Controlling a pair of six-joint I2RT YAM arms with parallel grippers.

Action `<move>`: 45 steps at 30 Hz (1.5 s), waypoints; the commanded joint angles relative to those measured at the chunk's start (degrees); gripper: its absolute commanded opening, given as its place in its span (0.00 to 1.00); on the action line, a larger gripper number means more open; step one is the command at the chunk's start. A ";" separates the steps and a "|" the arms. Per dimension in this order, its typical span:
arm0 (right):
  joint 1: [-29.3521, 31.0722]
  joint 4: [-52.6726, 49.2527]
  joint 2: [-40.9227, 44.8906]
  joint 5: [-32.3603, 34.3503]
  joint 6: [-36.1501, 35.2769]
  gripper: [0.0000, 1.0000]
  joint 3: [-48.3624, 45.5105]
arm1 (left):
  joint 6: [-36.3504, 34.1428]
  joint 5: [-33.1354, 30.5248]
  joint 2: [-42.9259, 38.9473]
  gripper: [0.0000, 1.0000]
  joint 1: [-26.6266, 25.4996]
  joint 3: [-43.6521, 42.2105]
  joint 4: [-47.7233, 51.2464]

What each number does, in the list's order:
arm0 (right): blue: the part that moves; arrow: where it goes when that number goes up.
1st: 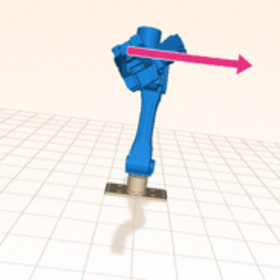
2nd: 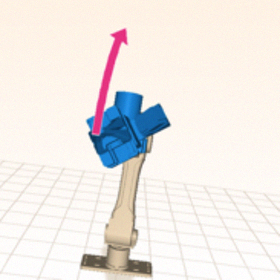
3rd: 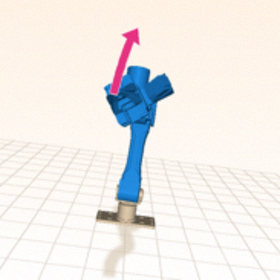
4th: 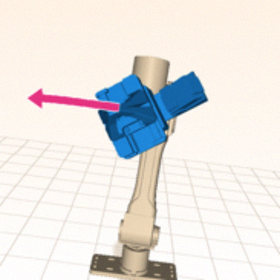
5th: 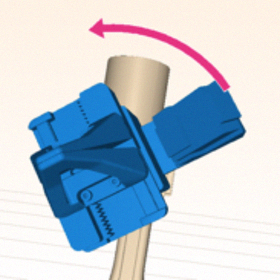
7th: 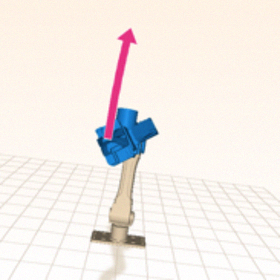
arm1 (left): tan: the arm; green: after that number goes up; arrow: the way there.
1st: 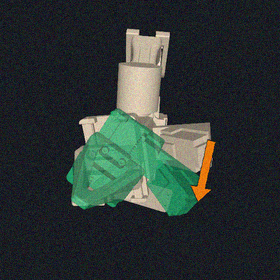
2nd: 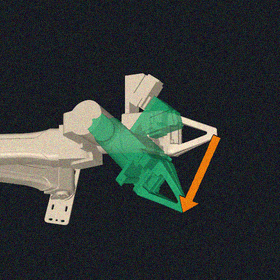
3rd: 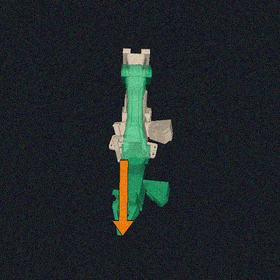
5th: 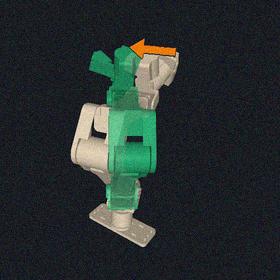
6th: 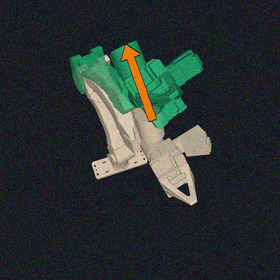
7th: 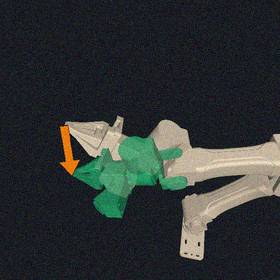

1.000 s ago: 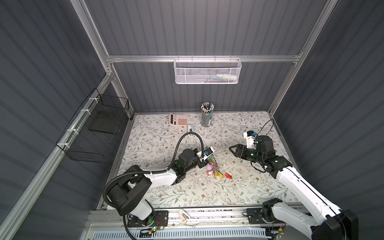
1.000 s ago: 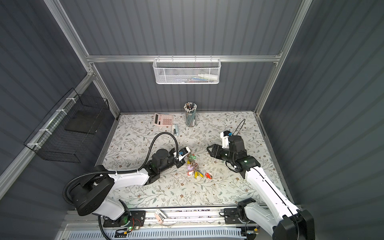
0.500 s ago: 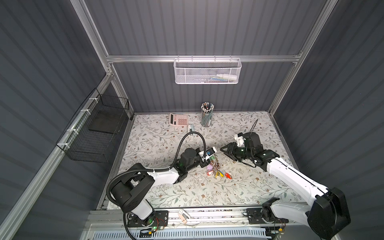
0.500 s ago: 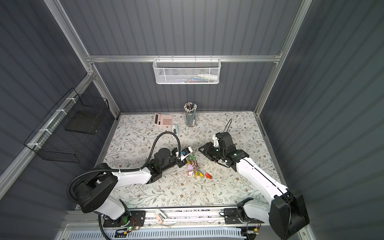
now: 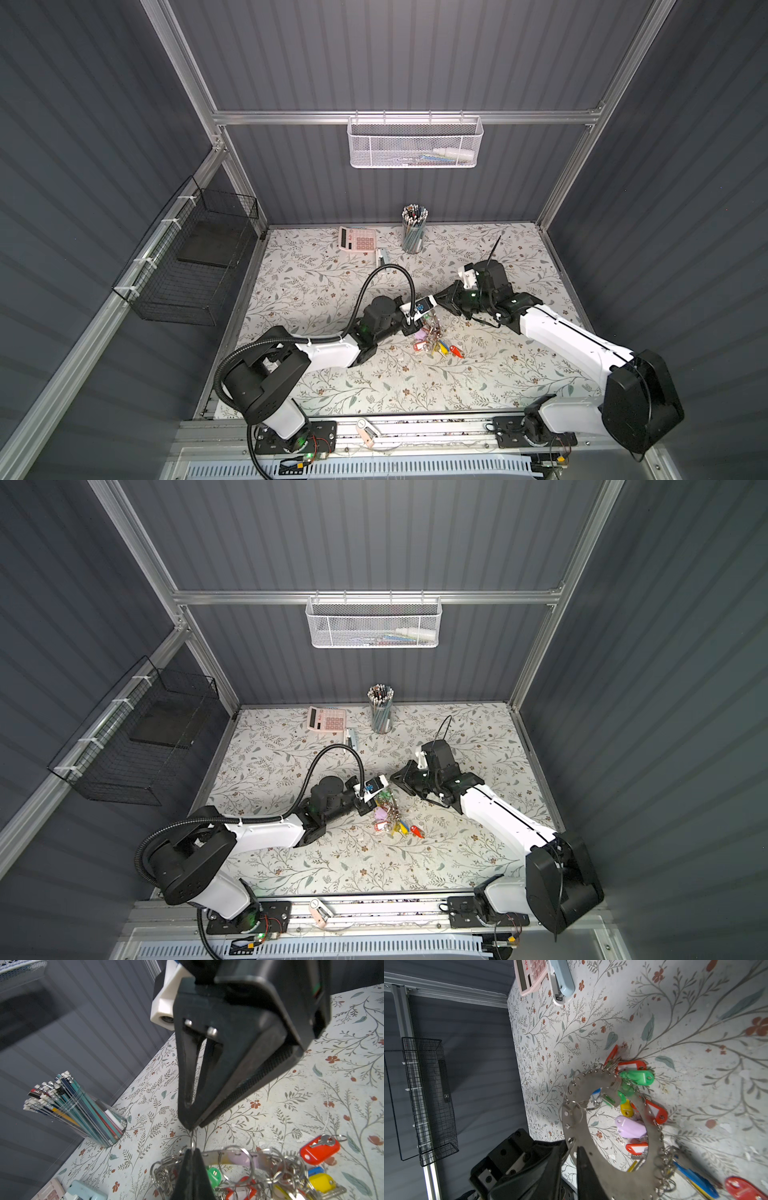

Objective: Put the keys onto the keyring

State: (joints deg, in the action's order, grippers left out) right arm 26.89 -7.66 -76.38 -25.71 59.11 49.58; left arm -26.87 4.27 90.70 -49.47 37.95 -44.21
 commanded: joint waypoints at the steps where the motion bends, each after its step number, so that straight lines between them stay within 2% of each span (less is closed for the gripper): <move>1: 0.26 1.33 -0.74 -0.30 0.16 0.16 1.28 | -1.01 0.99 1.66 0.00 -0.18 0.52 3.68; 4: 0.23 2.05 -1.51 -0.95 0.29 0.16 1.56 | -0.85 1.04 1.59 0.00 -0.15 0.53 3.73; 12: 0.25 3.53 -2.75 -1.71 0.65 0.03 1.26 | -0.56 0.76 2.03 0.00 -0.18 0.67 3.60; 20: 0.25 5.22 -1.85 -2.26 0.98 0.00 0.16 | 0.04 1.35 2.72 0.00 -0.18 1.09 4.02; 35: -1.20 -8.92 8.88 9.41 -12.44 0.24 0.57 | 2.93 0.00 2.69 0.00 -0.18 -0.04 0.88; 38: -0.93 -10.17 7.60 7.61 -11.10 0.31 1.66 | 2.01 0.21 3.06 0.00 -0.16 0.61 2.32; 45: -0.31 -7.88 3.64 2.54 -2.03 0.30 3.01 | -0.53 0.39 3.04 0.00 -0.17 1.77 5.46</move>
State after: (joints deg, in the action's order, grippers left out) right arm 26.06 -15.14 -71.77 -20.91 53.17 50.41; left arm -25.71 4.49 92.07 -49.47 39.07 -44.58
